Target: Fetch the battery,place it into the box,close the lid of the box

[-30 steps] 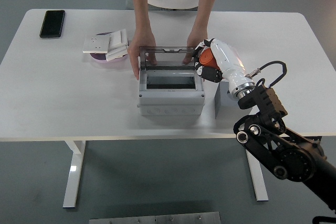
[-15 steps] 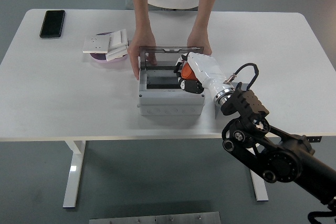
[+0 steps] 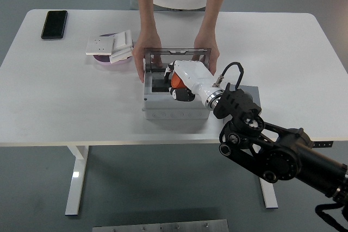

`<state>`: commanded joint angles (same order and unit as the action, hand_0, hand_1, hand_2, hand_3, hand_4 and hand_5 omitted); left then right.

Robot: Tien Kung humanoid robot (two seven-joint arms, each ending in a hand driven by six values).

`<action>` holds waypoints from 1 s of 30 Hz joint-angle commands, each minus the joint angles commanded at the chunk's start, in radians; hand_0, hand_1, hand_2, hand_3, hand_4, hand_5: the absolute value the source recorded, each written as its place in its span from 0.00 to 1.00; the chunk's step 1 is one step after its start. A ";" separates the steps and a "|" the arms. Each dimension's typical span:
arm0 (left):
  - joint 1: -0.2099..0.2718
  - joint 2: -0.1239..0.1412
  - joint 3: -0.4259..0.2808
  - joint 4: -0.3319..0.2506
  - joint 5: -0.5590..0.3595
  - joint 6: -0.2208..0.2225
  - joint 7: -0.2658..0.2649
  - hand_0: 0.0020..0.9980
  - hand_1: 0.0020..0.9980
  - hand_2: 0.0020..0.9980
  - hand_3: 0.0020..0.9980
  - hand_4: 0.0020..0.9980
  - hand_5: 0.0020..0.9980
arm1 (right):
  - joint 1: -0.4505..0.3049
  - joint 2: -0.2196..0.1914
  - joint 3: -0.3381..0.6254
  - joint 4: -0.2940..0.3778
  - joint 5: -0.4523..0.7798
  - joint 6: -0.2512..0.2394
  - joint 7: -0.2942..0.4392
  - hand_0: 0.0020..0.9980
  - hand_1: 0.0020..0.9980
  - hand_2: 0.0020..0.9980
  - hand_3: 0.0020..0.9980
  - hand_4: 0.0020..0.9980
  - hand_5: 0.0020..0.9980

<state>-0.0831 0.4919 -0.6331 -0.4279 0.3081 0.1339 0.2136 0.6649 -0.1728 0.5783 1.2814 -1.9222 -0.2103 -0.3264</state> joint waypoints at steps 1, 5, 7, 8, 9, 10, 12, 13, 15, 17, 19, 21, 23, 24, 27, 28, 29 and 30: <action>0.000 0.000 0.000 0.000 0.000 0.000 0.000 0.64 0.75 0.60 0.54 0.41 0.00 | 0.006 0.001 -0.006 -0.002 0.002 0.003 -0.002 0.31 0.27 0.28 0.29 0.07 0.00; -0.002 0.000 0.000 0.000 0.002 -0.001 0.000 0.64 0.75 0.60 0.54 0.41 0.00 | 0.039 -0.001 -0.028 -0.014 0.007 0.021 -0.013 0.31 0.27 0.28 0.29 0.07 0.00; -0.002 0.001 -0.001 0.000 0.003 -0.001 0.001 0.64 0.75 0.60 0.54 0.41 0.00 | 0.052 -0.003 -0.035 -0.018 0.008 0.030 -0.018 0.31 0.27 0.28 0.29 0.07 0.00; -0.003 0.001 -0.002 0.000 0.004 -0.001 0.001 0.64 0.75 0.60 0.54 0.41 0.00 | 0.060 -0.005 -0.038 -0.020 0.008 0.035 -0.022 0.31 0.27 0.28 0.29 0.07 0.00; -0.003 0.002 -0.002 0.000 0.006 -0.001 0.002 0.64 0.75 0.60 0.54 0.41 0.00 | 0.068 -0.006 -0.042 -0.022 0.007 0.040 -0.026 0.31 0.27 0.28 0.29 0.07 0.00; -0.003 0.002 -0.003 0.000 0.007 -0.001 0.003 0.64 0.75 0.60 0.54 0.41 0.00 | 0.076 -0.008 -0.046 -0.025 0.007 0.046 -0.030 0.31 0.27 0.28 0.29 0.07 0.00; -0.004 0.003 -0.005 0.000 0.009 -0.001 0.003 0.64 0.75 0.60 0.54 0.41 0.00 | 0.093 -0.009 -0.057 -0.029 0.006 0.058 -0.039 0.31 0.27 0.28 0.29 0.07 0.00; -0.004 0.004 -0.005 0.000 0.010 -0.001 0.004 0.64 0.75 0.60 0.54 0.41 0.00 | 0.101 -0.010 -0.065 -0.032 0.007 0.065 -0.043 0.31 0.27 0.28 0.29 0.07 0.00; -0.005 0.005 -0.006 0.000 0.011 -0.001 0.004 0.64 0.75 0.60 0.54 0.41 0.00 | 0.119 -0.010 -0.085 -0.040 0.014 0.078 -0.051 0.31 0.27 0.28 0.29 0.07 0.00; -0.007 0.005 -0.006 0.000 0.012 -0.002 0.004 0.64 0.75 0.60 0.54 0.41 0.00 | 0.133 -0.010 -0.103 -0.050 0.023 0.085 -0.055 0.31 0.27 0.28 0.29 0.07 0.00; -0.008 0.005 -0.006 0.000 0.014 -0.002 0.004 0.64 0.75 0.60 0.54 0.41 0.00 | 0.145 -0.007 -0.117 -0.062 0.032 0.089 -0.055 0.31 0.27 0.28 0.29 0.07 0.00; -0.009 0.005 -0.007 0.000 0.016 -0.002 0.005 0.64 0.75 0.60 0.54 0.41 0.00 | 0.154 -0.002 -0.128 -0.076 0.040 0.090 -0.055 0.31 0.27 0.28 0.29 0.07 0.00; -0.010 0.006 -0.009 0.000 0.019 -0.003 0.006 0.64 0.75 0.60 0.54 0.41 0.00 | 0.161 0.003 -0.132 -0.086 0.046 0.088 -0.052 0.31 0.27 0.28 0.29 0.07 0.00; -0.011 0.006 -0.009 0.000 0.020 -0.003 0.007 0.64 0.75 0.60 0.54 0.41 0.00 | 0.163 0.004 -0.133 -0.090 0.048 0.088 -0.052 0.31 0.27 0.28 0.29 0.07 0.00; -0.012 0.006 -0.013 0.000 0.026 -0.003 0.010 0.64 0.75 0.60 0.54 0.41 0.00 | 0.171 0.010 -0.135 -0.101 0.054 0.084 -0.048 0.30 0.27 0.28 0.29 0.07 0.00; -0.012 0.006 -0.013 0.000 0.027 -0.003 0.011 0.64 0.75 0.60 0.54 0.41 0.00 | 0.173 0.012 -0.134 -0.104 0.056 0.083 -0.047 0.30 0.27 0.28 0.29 0.07 0.00; -0.013 0.006 -0.014 0.000 0.028 -0.003 0.011 0.64 0.75 0.60 0.54 0.41 0.00 | 0.175 0.013 -0.133 -0.107 0.057 0.082 -0.046 0.30 0.27 0.28 0.29 0.07 0.00; -0.013 0.006 -0.014 0.000 0.029 -0.004 0.011 0.64 0.75 0.60 0.54 0.41 0.00 | 0.177 0.015 -0.132 -0.110 0.058 0.081 -0.045 0.30 0.27 0.28 0.29 0.07 0.00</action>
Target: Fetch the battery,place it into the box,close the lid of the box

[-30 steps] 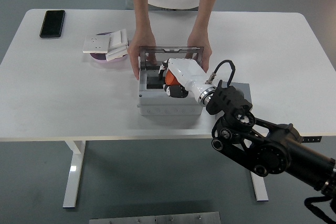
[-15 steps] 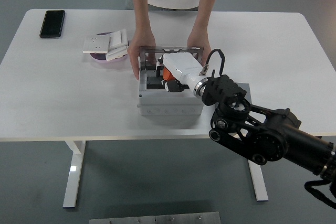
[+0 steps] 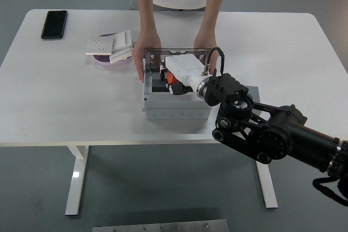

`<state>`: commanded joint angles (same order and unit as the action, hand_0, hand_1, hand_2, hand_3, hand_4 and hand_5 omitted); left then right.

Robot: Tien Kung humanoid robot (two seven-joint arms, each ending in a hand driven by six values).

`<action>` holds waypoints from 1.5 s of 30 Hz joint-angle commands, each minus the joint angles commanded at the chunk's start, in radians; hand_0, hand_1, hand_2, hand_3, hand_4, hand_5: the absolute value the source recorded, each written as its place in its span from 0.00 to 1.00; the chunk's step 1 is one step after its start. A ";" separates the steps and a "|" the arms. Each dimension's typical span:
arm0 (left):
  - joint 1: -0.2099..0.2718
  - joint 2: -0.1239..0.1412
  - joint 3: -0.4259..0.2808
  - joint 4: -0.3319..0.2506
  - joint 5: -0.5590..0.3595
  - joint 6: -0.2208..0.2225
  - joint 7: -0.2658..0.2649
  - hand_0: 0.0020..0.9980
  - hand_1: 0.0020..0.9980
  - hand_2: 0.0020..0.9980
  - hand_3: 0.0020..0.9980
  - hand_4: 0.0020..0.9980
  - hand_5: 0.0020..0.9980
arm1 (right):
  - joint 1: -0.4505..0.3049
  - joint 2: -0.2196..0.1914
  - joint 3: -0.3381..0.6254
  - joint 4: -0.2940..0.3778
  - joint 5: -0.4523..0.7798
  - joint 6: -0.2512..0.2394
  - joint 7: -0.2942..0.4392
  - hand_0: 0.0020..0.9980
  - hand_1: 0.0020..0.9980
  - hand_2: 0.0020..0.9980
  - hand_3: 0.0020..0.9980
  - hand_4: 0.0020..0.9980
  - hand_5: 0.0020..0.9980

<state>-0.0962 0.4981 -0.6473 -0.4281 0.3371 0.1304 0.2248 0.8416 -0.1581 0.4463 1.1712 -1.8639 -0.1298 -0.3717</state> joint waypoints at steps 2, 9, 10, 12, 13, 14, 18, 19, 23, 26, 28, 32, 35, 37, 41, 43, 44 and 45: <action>-0.001 0.000 -0.001 0.000 0.002 0.000 0.000 0.64 0.75 0.60 0.54 0.41 0.00 | 0.004 0.004 0.004 -0.007 0.003 -0.004 0.002 0.30 0.27 0.28 0.29 0.08 0.00; -0.002 0.000 -0.003 0.000 0.006 -0.001 0.003 0.64 0.75 0.60 0.54 0.41 0.00 | 0.007 0.023 0.015 -0.027 0.012 -0.023 0.012 0.30 0.27 0.28 0.29 0.08 0.00; -0.003 0.000 -0.003 0.000 0.007 -0.001 0.003 0.64 0.75 0.60 0.54 0.41 0.00 | 0.006 0.027 0.017 -0.029 0.014 -0.027 0.014 0.30 0.27 0.28 0.29 0.08 0.00; -0.003 -0.001 -0.003 0.000 0.007 -0.002 0.003 0.64 0.75 0.60 0.54 0.41 0.00 | 0.005 0.033 0.022 -0.033 0.016 -0.036 0.019 0.30 0.27 0.28 0.29 0.08 0.00; -0.003 -0.001 -0.002 0.000 0.007 -0.002 0.004 0.64 0.75 0.60 0.54 0.41 0.00 | 0.004 0.037 0.024 -0.035 0.018 -0.041 0.022 0.30 0.27 0.28 0.29 0.08 0.00; -0.003 -0.001 -0.002 0.000 0.007 -0.003 0.004 0.64 0.75 0.60 0.54 0.41 0.00 | 0.004 0.041 0.026 -0.038 0.019 -0.046 0.025 0.30 0.27 0.28 0.29 0.08 0.00; -0.004 -0.002 -0.001 -0.001 0.007 -0.004 0.004 0.64 0.75 0.60 0.54 0.41 0.00 | 0.001 0.058 0.026 -0.052 0.020 -0.064 0.035 0.30 0.27 0.28 0.29 0.08 0.00; -0.004 -0.002 -0.001 -0.001 0.008 -0.004 0.004 0.64 0.75 0.60 0.54 0.41 0.00 | 0.001 0.060 0.025 -0.053 0.020 -0.066 0.037 0.30 0.27 0.28 0.29 0.09 0.00; -0.005 -0.003 -0.002 -0.001 0.010 -0.004 0.005 0.64 0.75 0.60 0.54 0.41 0.00 | -0.002 0.071 0.019 -0.063 0.021 -0.079 0.045 0.30 0.27 0.28 0.29 0.09 0.00; -0.005 -0.004 -0.002 -0.001 0.011 -0.005 0.005 0.64 0.75 0.60 0.54 0.41 0.00 | -0.005 0.075 0.017 -0.067 0.021 -0.086 0.049 0.30 0.27 0.28 0.29 0.08 0.00; -0.005 -0.004 -0.001 -0.001 0.010 -0.005 0.004 0.64 0.75 0.60 0.54 0.41 0.00 | -0.006 0.076 0.015 -0.069 0.021 -0.089 0.051 0.30 0.27 0.28 0.29 0.08 0.00; -0.005 -0.004 -0.001 -0.001 0.011 -0.006 0.004 0.64 0.75 0.60 0.54 0.41 0.00 | -0.008 0.075 0.008 -0.076 0.022 -0.096 0.057 0.30 0.27 0.28 0.29 0.09 0.00; -0.007 -0.005 -0.001 -0.001 0.013 -0.007 0.004 0.64 0.75 0.60 0.54 0.41 0.00 | -0.010 0.073 0.000 -0.084 0.023 -0.101 0.061 0.30 0.27 0.28 0.29 0.09 0.00; -0.007 -0.005 -0.001 0.000 0.013 -0.007 0.004 0.64 0.75 0.60 0.54 0.41 0.00 | -0.011 0.072 -0.006 -0.088 0.025 -0.105 0.065 0.30 0.27 0.28 0.29 0.09 0.00; -0.007 -0.003 -0.001 -0.001 0.015 -0.008 0.005 0.64 0.75 0.60 0.54 0.41 0.00 | -0.014 0.071 -0.011 -0.095 0.028 -0.115 0.072 0.30 0.27 0.28 0.29 0.09 0.00; -0.007 -0.003 -0.002 -0.001 0.015 -0.008 0.005 0.64 0.75 0.60 0.54 0.41 0.00 | -0.015 0.072 -0.012 -0.099 0.031 -0.120 0.075 0.31 0.27 0.28 0.29 0.09 0.00; -0.007 -0.003 -0.001 -0.001 0.015 -0.008 0.005 0.64 0.75 0.60 0.54 0.41 0.00 | -0.016 0.073 -0.013 -0.102 0.032 -0.123 0.077 0.31 0.27 0.28 0.29 0.09 0.00; -0.007 -0.003 -0.002 -0.001 0.015 -0.008 0.005 0.64 0.75 0.60 0.54 0.41 0.00 | -0.017 0.073 -0.013 -0.104 0.033 -0.126 0.080 0.31 0.27 0.28 0.29 0.09 0.00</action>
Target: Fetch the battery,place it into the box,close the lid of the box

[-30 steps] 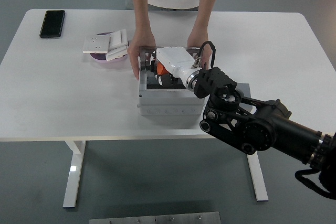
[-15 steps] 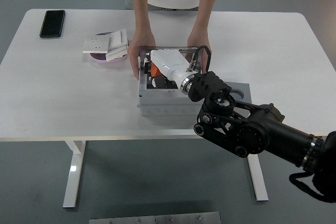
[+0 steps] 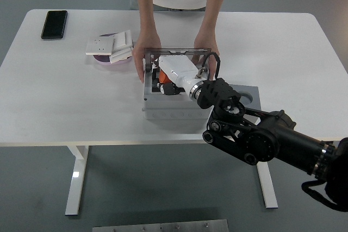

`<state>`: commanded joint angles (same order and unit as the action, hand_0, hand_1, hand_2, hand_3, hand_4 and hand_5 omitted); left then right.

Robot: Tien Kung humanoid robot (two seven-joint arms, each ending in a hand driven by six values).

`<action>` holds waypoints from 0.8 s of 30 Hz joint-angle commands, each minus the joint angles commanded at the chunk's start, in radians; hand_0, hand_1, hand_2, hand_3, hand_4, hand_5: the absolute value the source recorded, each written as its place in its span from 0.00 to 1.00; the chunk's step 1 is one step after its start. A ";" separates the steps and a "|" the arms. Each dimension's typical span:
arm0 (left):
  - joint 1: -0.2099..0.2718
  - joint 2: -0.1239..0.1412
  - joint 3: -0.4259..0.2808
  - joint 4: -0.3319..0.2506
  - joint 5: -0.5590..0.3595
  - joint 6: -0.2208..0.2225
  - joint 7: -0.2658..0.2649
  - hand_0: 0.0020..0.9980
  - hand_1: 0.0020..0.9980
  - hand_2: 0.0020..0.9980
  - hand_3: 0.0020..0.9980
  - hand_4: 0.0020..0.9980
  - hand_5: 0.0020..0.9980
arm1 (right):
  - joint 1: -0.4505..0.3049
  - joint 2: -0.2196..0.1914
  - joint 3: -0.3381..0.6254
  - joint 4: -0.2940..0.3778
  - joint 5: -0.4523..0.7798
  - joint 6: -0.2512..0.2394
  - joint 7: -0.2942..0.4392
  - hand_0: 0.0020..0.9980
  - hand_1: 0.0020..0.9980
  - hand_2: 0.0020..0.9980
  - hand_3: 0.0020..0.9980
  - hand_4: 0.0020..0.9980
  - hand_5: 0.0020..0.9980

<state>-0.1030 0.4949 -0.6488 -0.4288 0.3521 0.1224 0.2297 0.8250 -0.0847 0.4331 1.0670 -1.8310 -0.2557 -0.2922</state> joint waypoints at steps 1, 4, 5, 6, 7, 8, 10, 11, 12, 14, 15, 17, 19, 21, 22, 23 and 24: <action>0.000 0.000 0.000 0.000 0.000 0.000 0.000 0.64 0.75 0.60 0.54 0.41 0.00 | 0.000 0.001 -0.001 -0.002 0.001 -0.003 0.002 0.31 0.27 0.28 0.29 0.09 0.00; 0.000 -0.001 0.001 0.000 0.000 -0.001 0.000 0.64 0.74 0.60 0.54 0.41 0.00 | -0.002 0.004 -0.003 -0.013 0.006 -0.016 0.011 0.30 0.27 0.28 0.29 0.09 0.00; 0.000 -0.001 0.001 0.000 0.000 -0.001 0.000 0.64 0.74 0.60 0.54 0.41 0.00 | -0.002 0.006 -0.004 -0.018 0.008 -0.022 0.015 0.30 0.27 0.28 0.29 0.09 0.00; 0.000 -0.002 0.001 0.000 0.001 -0.001 0.000 0.64 0.74 0.60 0.54 0.41 0.00 | -0.003 0.007 -0.005 -0.021 0.010 -0.027 0.019 0.30 0.27 0.28 0.29 0.09 0.00; 0.000 -0.001 0.001 0.000 0.001 -0.002 -0.001 0.64 0.74 0.60 0.54 0.41 0.00 | -0.004 0.007 -0.006 -0.024 0.011 -0.032 0.022 0.30 0.27 0.28 0.29 0.09 0.00; 0.001 -0.001 0.002 0.000 0.000 -0.002 -0.001 0.64 0.74 0.60 0.54 0.41 0.00 | -0.004 0.008 -0.007 -0.026 0.012 -0.037 0.025 0.30 0.27 0.28 0.29 0.09 0.00; 0.001 -0.001 0.002 0.000 0.001 -0.002 0.000 0.64 0.75 0.60 0.54 0.41 0.00 | -0.005 0.009 -0.005 -0.028 0.015 -0.041 0.029 0.31 0.27 0.28 0.29 0.09 0.00; 0.001 -0.001 0.002 0.000 0.001 -0.002 -0.001 0.64 0.75 0.60 0.54 0.41 0.00 | -0.005 0.008 -0.003 -0.029 0.017 -0.042 0.031 0.31 0.27 0.28 0.29 0.09 0.00; 0.001 -0.001 0.003 0.000 0.000 -0.002 -0.001 0.64 0.75 0.60 0.54 0.41 0.00 | -0.005 0.008 -0.002 -0.029 0.018 -0.044 0.034 0.31 0.27 0.28 0.29 0.09 0.00; 0.000 -0.001 0.004 0.000 -0.001 -0.002 -0.002 0.64 0.75 0.60 0.54 0.41 0.00 | -0.005 0.007 0.002 -0.031 0.021 -0.046 0.037 0.31 0.27 0.28 0.29 0.09 0.00; 0.000 -0.001 0.005 0.000 -0.002 -0.003 -0.003 0.64 0.75 0.60 0.54 0.41 0.00 | -0.006 0.006 0.003 -0.031 0.022 -0.047 0.039 0.31 0.27 0.28 0.29 0.09 0.00; -0.001 -0.001 0.005 0.000 -0.002 -0.003 -0.004 0.64 0.75 0.60 0.54 0.41 0.00 | -0.006 0.005 0.004 -0.030 0.023 -0.049 0.041 0.32 0.27 0.29 0.29 0.10 0.00; -0.001 0.000 0.004 0.000 -0.001 -0.003 -0.003 0.64 0.75 0.60 0.54 0.41 0.00 | -0.007 0.005 0.004 -0.030 0.026 -0.049 0.043 0.32 0.27 0.29 0.29 0.10 0.00; -0.001 0.000 0.004 0.000 0.000 -0.002 -0.003 0.64 0.75 0.60 0.54 0.41 0.00 | -0.008 0.005 0.004 -0.031 0.028 -0.050 0.044 0.32 0.27 0.29 0.29 0.10 0.00; -0.001 0.000 0.003 0.000 0.001 -0.002 -0.003 0.64 0.75 0.60 0.54 0.41 0.00 | -0.008 0.005 0.003 -0.032 0.029 -0.050 0.045 0.32 0.27 0.29 0.29 0.10 0.00; -0.001 0.000 0.003 0.000 0.001 -0.002 -0.002 0.64 0.74 0.60 0.54 0.41 0.00 | -0.009 0.005 0.003 -0.032 0.030 -0.051 0.046 0.45 0.33 0.40 0.42 0.35 0.00; -0.001 0.000 0.003 0.000 0.001 -0.003 -0.002 0.64 0.74 0.60 0.54 0.41 0.00 | -0.010 0.005 0.002 -0.033 0.031 -0.051 0.046 0.45 0.33 0.40 0.42 0.35 0.00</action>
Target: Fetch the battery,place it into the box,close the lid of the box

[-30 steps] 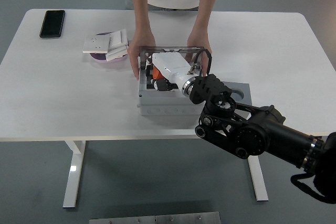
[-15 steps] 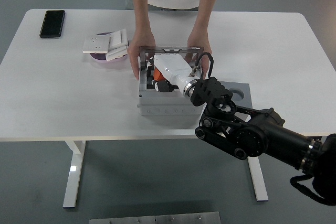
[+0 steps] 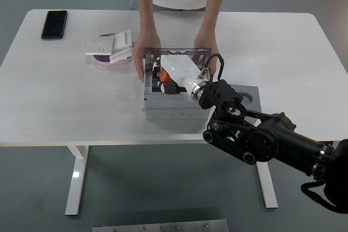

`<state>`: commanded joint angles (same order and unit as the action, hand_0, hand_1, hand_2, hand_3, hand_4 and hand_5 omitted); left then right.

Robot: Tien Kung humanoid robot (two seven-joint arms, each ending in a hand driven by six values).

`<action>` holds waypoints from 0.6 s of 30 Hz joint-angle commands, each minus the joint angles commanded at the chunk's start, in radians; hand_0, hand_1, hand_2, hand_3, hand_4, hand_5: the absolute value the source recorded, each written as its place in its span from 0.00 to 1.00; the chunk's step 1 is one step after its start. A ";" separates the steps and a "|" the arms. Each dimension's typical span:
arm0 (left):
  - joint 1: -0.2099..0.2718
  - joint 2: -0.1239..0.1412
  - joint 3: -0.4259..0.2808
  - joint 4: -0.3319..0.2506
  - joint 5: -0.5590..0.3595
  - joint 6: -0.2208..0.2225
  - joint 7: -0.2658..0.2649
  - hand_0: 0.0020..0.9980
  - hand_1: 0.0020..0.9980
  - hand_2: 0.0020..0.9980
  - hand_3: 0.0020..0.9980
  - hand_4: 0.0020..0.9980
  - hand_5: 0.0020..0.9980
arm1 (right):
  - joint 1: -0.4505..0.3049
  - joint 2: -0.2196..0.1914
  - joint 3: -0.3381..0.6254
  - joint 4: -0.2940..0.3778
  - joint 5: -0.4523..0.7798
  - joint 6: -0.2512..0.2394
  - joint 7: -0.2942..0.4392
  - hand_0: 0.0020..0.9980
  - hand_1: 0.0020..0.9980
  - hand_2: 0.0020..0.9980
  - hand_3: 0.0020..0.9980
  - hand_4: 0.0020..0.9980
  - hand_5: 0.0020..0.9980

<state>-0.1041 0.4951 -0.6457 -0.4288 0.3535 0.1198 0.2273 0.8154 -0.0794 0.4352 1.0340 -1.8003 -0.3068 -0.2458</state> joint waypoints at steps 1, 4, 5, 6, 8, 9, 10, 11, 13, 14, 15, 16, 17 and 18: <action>0.000 0.000 0.000 0.000 0.000 0.000 0.000 0.64 0.74 0.60 0.54 0.41 0.00 | 0.000 0.000 -0.001 -0.001 0.000 0.000 0.000 0.45 0.33 0.40 0.42 0.35 0.00; 0.000 0.000 0.000 0.000 0.001 0.000 0.001 0.64 0.74 0.60 0.54 0.41 0.00 | -0.002 0.000 -0.006 -0.004 0.002 0.003 -0.001 0.47 0.33 0.41 0.42 0.38 0.00; -0.001 0.000 -0.001 0.000 0.002 0.000 0.001 0.64 0.74 0.60 0.54 0.41 0.00 | -0.002 0.000 -0.007 -0.004 0.003 0.004 -0.001 0.47 0.33 0.41 0.42 0.38 0.00; -0.001 0.000 -0.001 0.000 0.002 0.000 0.001 0.64 0.74 0.60 0.54 0.41 0.00 | -0.002 0.000 -0.008 -0.005 0.003 0.006 -0.001 0.47 0.33 0.41 0.42 0.38 0.00; -0.001 0.000 -0.001 -0.001 0.002 0.000 0.002 0.64 0.74 0.60 0.54 0.41 0.00 | -0.003 0.000 -0.009 -0.006 0.004 0.006 0.000 0.47 0.33 0.41 0.42 0.38 0.00; -0.001 0.000 -0.001 -0.001 0.003 0.000 0.002 0.64 0.74 0.60 0.54 0.41 0.00 | -0.004 0.000 -0.009 -0.007 0.005 0.006 0.000 0.47 0.33 0.41 0.42 0.38 0.00; -0.001 0.000 -0.001 -0.001 0.003 0.000 0.002 0.64 0.74 0.60 0.54 0.41 0.00 | -0.004 0.000 -0.009 -0.008 0.005 0.006 0.000 0.47 0.33 0.41 0.42 0.38 0.00; -0.001 0.000 -0.001 -0.001 0.003 0.000 0.002 0.64 0.75 0.60 0.54 0.41 0.00 | -0.004 0.000 -0.009 -0.008 0.006 0.007 0.001 0.50 0.35 0.43 0.43 0.41 0.00; -0.001 0.000 -0.002 -0.001 0.004 0.000 0.003 0.64 0.75 0.60 0.54 0.41 0.00 | -0.003 0.000 -0.008 -0.009 0.006 0.007 0.001 0.50 0.35 0.43 0.43 0.41 0.00; -0.002 0.000 -0.003 -0.001 0.005 0.000 0.003 0.64 0.75 0.60 0.54 0.41 0.00 | -0.003 0.000 -0.008 -0.008 0.007 0.007 0.001 0.50 0.35 0.43 0.43 0.41 0.00; -0.002 0.000 -0.003 -0.001 0.006 0.000 0.003 0.64 0.75 0.60 0.54 0.41 0.00 | -0.003 0.000 -0.007 -0.008 0.007 0.008 0.001 0.50 0.35 0.43 0.43 0.41 0.00; -0.002 -0.001 -0.003 -0.001 0.006 0.000 0.003 0.64 0.75 0.60 0.54 0.41 0.00 | -0.003 0.000 -0.007 -0.008 0.007 0.008 0.001 0.50 0.35 0.43 0.43 0.41 0.00; -0.002 -0.001 -0.003 -0.001 0.006 0.000 0.003 0.64 0.74 0.60 0.54 0.41 0.00 | -0.003 0.000 -0.006 -0.008 0.008 0.008 0.002 0.56 0.40 0.46 0.45 0.51 0.00; -0.002 -0.001 -0.003 -0.001 0.005 0.000 0.003 0.64 0.74 0.60 0.54 0.41 0.00 | -0.003 0.000 -0.006 -0.008 0.008 0.008 0.002 0.56 0.40 0.46 0.45 0.51 0.00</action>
<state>-0.1060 0.4941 -0.6487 -0.4295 0.3590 0.1198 0.2301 0.8122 -0.0798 0.4289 1.0257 -1.7921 -0.2992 -0.2435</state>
